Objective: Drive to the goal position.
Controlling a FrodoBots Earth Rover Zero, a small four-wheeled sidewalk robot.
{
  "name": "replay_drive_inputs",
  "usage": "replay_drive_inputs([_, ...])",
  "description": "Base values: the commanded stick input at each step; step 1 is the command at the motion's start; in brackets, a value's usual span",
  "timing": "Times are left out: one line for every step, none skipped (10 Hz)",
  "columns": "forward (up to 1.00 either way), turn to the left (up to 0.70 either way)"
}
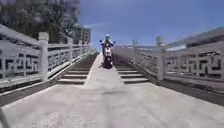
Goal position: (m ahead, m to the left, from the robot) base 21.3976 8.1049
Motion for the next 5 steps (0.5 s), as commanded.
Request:
replay_drive_inputs([0.45, -0.27])
replay_drive_inputs([0.45, -0.14])
replay_drive_inputs([0.45, 0.0])
replay_drive_inputs([0.45, 0.0])
replay_drive_inputs([0.45, 0.0])
